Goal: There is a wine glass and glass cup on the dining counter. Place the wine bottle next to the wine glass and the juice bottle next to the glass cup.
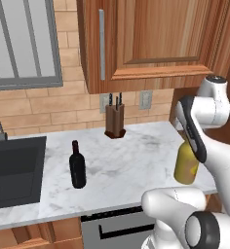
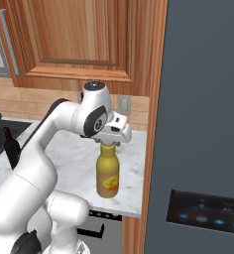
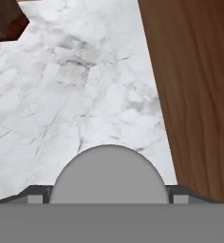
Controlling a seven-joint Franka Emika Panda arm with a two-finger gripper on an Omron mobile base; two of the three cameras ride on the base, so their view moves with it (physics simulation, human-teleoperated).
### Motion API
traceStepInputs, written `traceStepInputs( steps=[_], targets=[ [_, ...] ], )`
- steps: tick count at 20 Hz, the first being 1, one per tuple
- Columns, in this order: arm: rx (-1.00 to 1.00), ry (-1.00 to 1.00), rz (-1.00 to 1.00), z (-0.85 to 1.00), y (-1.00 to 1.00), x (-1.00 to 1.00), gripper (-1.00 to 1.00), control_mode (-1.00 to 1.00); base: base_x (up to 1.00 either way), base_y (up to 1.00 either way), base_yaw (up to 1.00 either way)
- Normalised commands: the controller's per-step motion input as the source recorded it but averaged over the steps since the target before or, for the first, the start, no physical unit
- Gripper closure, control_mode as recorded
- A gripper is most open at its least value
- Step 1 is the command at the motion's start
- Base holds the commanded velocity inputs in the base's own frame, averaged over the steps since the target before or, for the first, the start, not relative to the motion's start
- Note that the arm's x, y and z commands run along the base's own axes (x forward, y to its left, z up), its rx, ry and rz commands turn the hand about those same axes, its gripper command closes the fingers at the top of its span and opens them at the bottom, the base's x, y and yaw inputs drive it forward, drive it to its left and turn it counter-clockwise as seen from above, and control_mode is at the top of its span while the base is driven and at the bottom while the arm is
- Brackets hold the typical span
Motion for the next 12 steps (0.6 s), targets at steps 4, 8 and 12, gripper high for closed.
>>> traceStepInputs(
  steps=[4, 8, 12],
  targets=[
    [0.0, 0.01, -0.02, 0.25, 0.09, -0.57, 1.0, -1.0, 0.0, 0.0, 0.0],
    [0.0, -0.04, -0.03, 0.07, 0.21, -0.57, 1.0, -1.0, 0.0, 0.0, 0.0],
    [0.0, -0.19, 0.0, 0.09, 0.22, -0.28, 1.0, -1.0, 0.0, 0.0, 0.0]
  ],
)
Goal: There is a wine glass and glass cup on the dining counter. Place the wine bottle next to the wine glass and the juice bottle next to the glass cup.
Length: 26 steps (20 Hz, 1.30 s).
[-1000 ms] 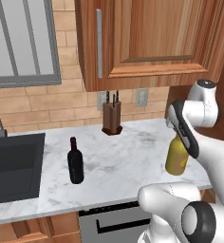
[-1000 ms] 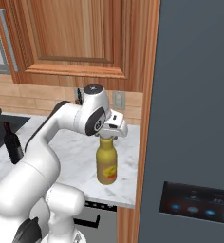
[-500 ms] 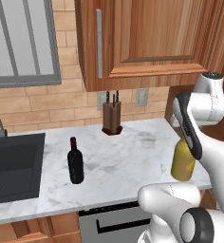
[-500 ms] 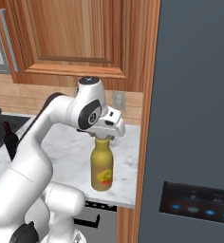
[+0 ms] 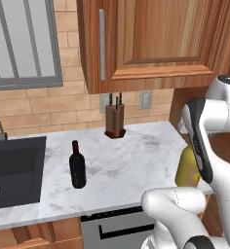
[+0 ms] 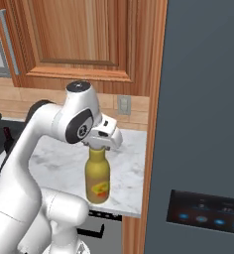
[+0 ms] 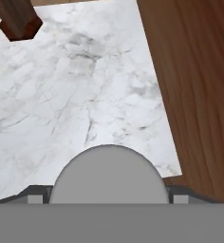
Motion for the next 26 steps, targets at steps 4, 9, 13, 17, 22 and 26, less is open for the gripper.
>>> traceStepInputs(
  steps=[4, 9, 13, 17, 22, 26],
  targets=[
    [0.0, -0.21, 0.0, 0.06, 0.22, -0.13, 1.0, -1.0, 0.0, 0.0, 0.0],
    [0.0, -0.11, 0.0, 0.1, 0.19, -0.01, 1.0, -1.0, 0.0, 0.0, 0.0],
    [0.0, 0.0, 0.0, 0.15, 0.17, 0.0, 1.0, -1.0, 0.0, 0.0, 0.0],
    [-0.02, 0.04, 0.0, 0.21, 0.17, 0.0, 1.0, -1.0, 0.0, 0.0, 0.0],
    [-0.03, 0.01, 0.0, 0.22, 0.14, -0.02, 1.0, -1.0, 0.0, 0.0, 0.0],
    [-0.01, 0.0, 0.0, 0.12, 0.04, -0.03, 1.0, -1.0, 0.0, 0.0, 0.0]
  ],
)
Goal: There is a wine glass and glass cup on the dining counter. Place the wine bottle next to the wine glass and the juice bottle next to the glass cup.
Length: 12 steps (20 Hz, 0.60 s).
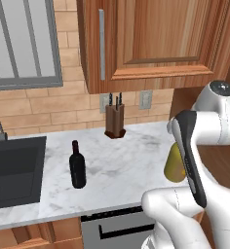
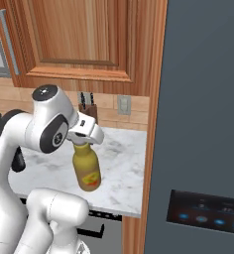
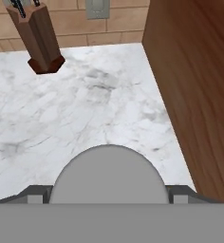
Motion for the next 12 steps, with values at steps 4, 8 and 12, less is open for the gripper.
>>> traceStepInputs(
  steps=[4, 8, 12],
  targets=[
    [0.0, 0.0, 0.0, 0.01, 0.0, 0.0, 1.0, -1.0, 0.0, 0.0, 0.0],
    [0.0, 0.0, 0.0, 0.0, 0.0, 0.0, 1.0, -1.0, 0.0, 0.0, 0.0],
    [0.0, 0.0, 0.0, 0.0, 0.0, 0.0, 1.0, -1.0, 0.0, 0.0, 0.0]
  ],
)
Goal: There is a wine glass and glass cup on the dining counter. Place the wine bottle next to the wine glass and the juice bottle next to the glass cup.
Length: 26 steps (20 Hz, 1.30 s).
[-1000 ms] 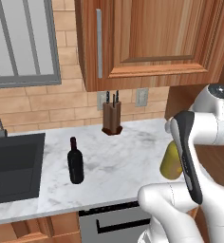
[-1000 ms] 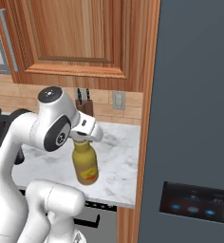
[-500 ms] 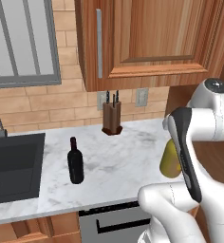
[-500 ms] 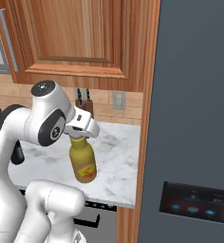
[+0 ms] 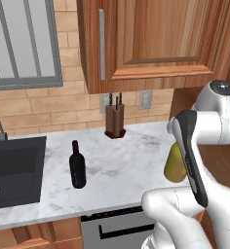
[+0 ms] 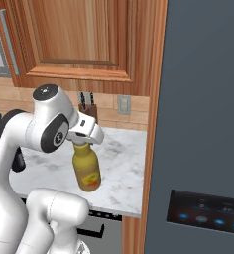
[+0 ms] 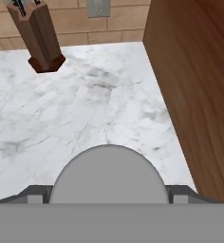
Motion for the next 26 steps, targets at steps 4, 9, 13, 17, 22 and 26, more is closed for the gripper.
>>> traceStepInputs(
  steps=[4, 9, 13, 17, 22, 26],
  targets=[
    [0.0, 0.0, 0.0, 0.0, 0.0, 0.0, 1.0, -1.0, 0.0, 0.0, 0.0],
    [0.0, 0.0, 0.0, 0.0, 0.0, 0.0, 1.0, 1.0, -0.02, 0.0, 0.0],
    [0.0, 0.0, 0.0, 0.0, 0.0, 0.0, 1.0, 1.0, -0.33, 0.0, 0.03],
    [0.0, 0.0, 0.0, 0.0, 0.0, 0.0, 1.0, 1.0, -0.62, 0.0, 0.05],
    [0.0, 0.0, 0.0, 0.0, 0.0, 0.0, 1.0, 1.0, -0.65, 0.0, 0.08],
    [0.0, 0.0, 0.0, 0.0, 0.0, 0.0, 1.0, 1.0, -0.36, 0.0, 0.51]
  ],
)
